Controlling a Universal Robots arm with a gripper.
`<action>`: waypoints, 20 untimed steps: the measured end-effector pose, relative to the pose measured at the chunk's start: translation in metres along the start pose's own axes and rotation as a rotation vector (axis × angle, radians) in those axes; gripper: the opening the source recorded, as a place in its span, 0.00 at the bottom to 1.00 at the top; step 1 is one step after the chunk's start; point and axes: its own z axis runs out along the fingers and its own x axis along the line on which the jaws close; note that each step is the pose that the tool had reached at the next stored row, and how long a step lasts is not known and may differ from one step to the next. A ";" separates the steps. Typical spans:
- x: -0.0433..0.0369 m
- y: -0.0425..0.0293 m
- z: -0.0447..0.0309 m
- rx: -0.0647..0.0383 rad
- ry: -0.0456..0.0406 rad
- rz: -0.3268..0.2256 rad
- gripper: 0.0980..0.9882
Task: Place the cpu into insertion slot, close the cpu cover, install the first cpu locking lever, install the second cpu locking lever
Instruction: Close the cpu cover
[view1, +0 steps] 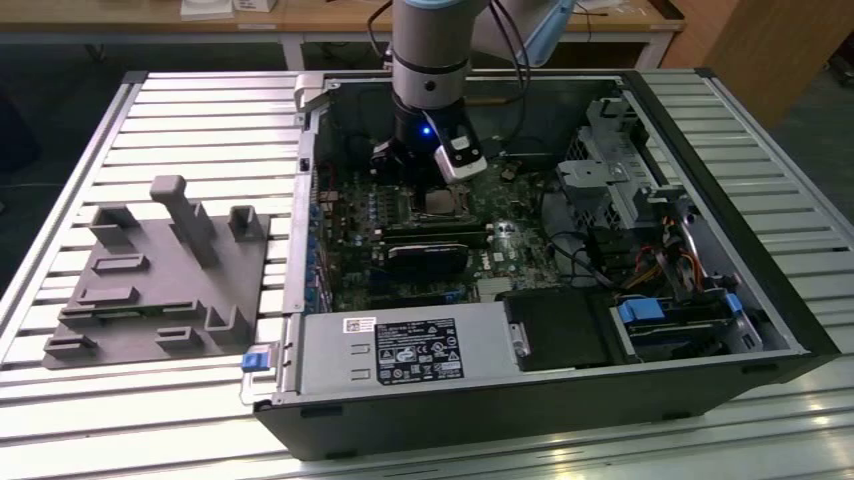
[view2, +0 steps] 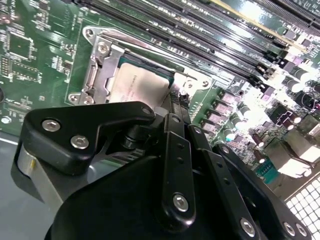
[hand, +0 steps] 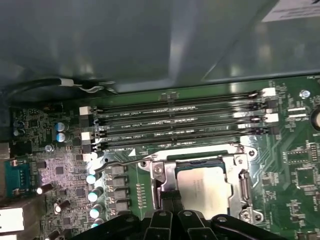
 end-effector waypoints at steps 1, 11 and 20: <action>0.0003 -0.0001 0.0010 0.000 0.0000 0.000 0.01; 0.0017 -0.0005 0.0064 -0.007 0.0010 -0.001 0.01; 0.0017 -0.0003 0.0030 -0.007 0.0008 -0.001 0.01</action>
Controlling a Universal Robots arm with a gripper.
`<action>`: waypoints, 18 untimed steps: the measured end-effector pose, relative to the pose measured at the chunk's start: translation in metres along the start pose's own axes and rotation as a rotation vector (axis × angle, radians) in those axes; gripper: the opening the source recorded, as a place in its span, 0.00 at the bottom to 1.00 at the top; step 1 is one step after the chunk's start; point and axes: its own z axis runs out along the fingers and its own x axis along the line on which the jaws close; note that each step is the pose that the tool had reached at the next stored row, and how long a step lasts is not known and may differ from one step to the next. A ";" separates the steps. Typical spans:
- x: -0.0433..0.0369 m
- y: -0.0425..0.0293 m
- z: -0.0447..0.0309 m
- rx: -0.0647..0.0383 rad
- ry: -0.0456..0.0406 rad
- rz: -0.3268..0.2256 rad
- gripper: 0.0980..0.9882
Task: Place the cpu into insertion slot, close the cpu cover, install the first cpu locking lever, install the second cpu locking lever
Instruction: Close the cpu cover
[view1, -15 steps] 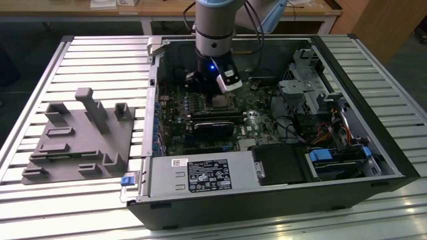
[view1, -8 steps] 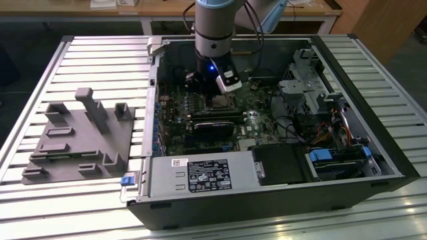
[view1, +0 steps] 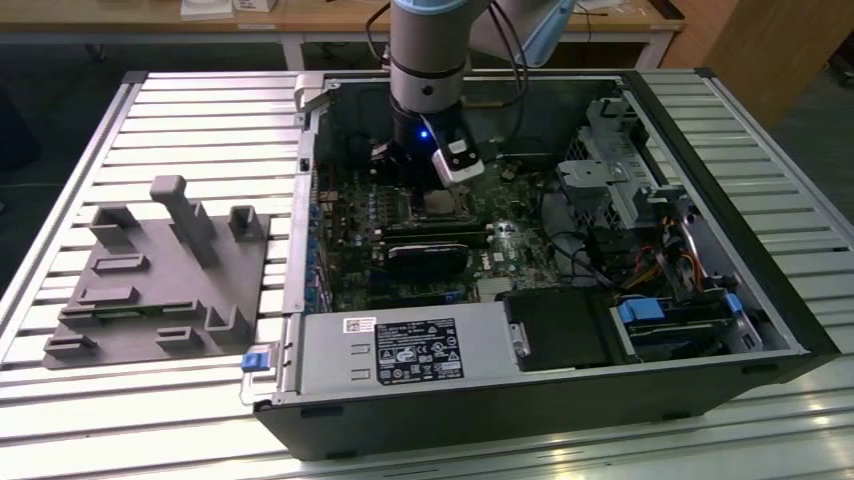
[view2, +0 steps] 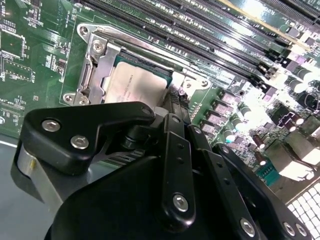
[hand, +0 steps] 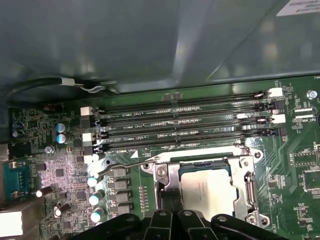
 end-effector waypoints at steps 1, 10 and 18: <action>0.0000 0.0000 -0.0008 0.000 0.0000 0.000 0.01; 0.0002 0.0006 -0.0138 0.000 0.0001 0.000 0.01; 0.0002 0.0007 -0.0178 0.000 -0.0003 0.000 0.01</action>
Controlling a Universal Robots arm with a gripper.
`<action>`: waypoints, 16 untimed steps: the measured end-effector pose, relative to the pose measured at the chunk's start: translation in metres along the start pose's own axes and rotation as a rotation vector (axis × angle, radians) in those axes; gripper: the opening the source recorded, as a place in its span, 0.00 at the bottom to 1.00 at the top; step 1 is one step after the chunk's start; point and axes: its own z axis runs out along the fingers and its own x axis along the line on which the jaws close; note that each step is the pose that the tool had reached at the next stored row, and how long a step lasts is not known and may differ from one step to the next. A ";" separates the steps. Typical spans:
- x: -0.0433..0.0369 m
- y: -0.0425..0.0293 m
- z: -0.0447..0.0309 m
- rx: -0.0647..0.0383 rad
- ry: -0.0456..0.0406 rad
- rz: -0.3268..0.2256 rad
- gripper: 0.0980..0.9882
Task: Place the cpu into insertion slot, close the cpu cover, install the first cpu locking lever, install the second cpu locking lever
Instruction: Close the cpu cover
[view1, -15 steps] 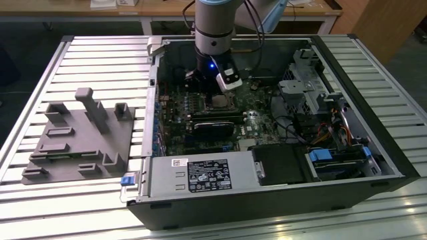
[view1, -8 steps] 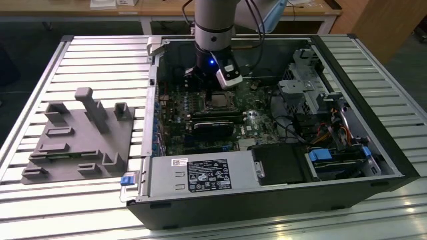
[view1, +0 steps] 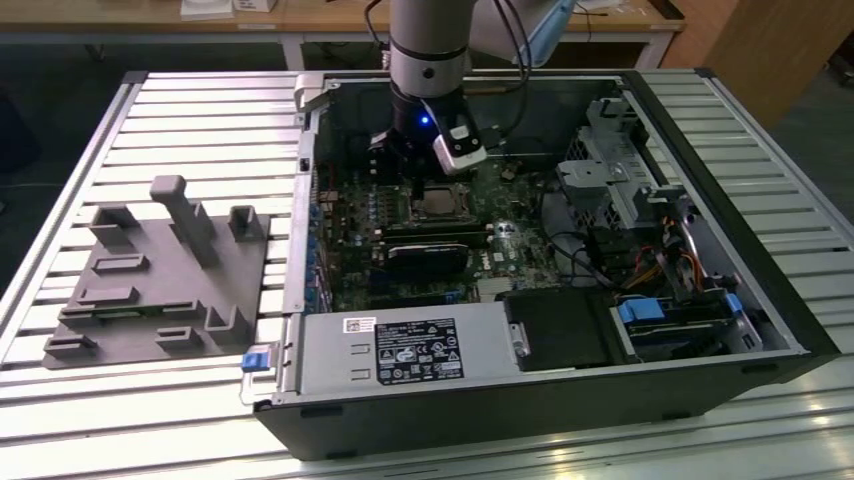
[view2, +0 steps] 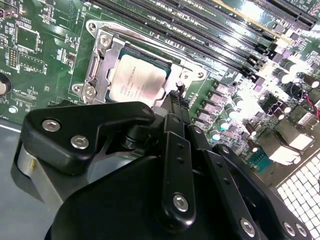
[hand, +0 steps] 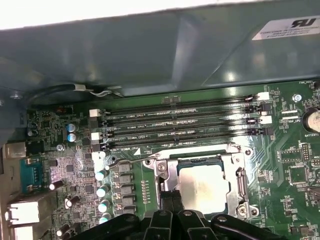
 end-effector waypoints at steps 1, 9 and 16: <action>0.0001 0.0000 -0.0001 -0.001 0.0000 0.000 0.01; -0.0006 0.0001 0.0001 -0.015 -0.0119 -0.001 0.01; -0.0182 0.0021 -0.0002 -0.015 -0.0120 -0.001 0.01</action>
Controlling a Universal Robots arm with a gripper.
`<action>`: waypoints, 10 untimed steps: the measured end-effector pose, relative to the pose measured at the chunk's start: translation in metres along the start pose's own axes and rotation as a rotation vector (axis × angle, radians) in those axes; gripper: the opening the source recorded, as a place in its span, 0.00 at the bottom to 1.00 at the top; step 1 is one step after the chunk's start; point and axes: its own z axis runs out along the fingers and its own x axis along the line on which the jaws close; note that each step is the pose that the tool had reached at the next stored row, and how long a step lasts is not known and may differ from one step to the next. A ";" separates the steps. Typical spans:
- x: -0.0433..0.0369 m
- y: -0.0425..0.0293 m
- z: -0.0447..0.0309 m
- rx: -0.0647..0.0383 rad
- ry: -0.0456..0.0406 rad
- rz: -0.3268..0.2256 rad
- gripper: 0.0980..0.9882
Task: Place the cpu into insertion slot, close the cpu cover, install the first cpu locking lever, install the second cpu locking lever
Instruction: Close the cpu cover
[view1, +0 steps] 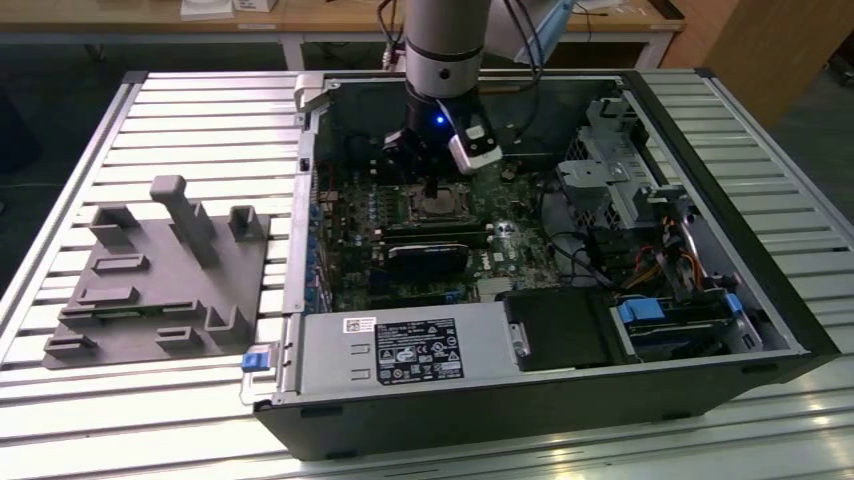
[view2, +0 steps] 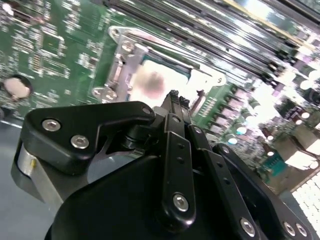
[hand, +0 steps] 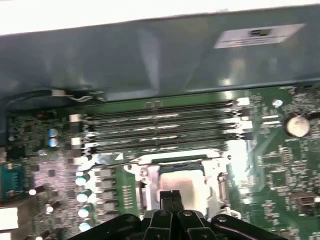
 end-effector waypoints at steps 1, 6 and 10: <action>-0.0030 0.0004 0.0000 0.000 0.0001 0.000 0.01; -0.0074 0.0009 0.0000 0.000 -0.0001 0.000 0.01; -0.0074 0.0010 -0.0021 0.000 0.0000 0.000 0.01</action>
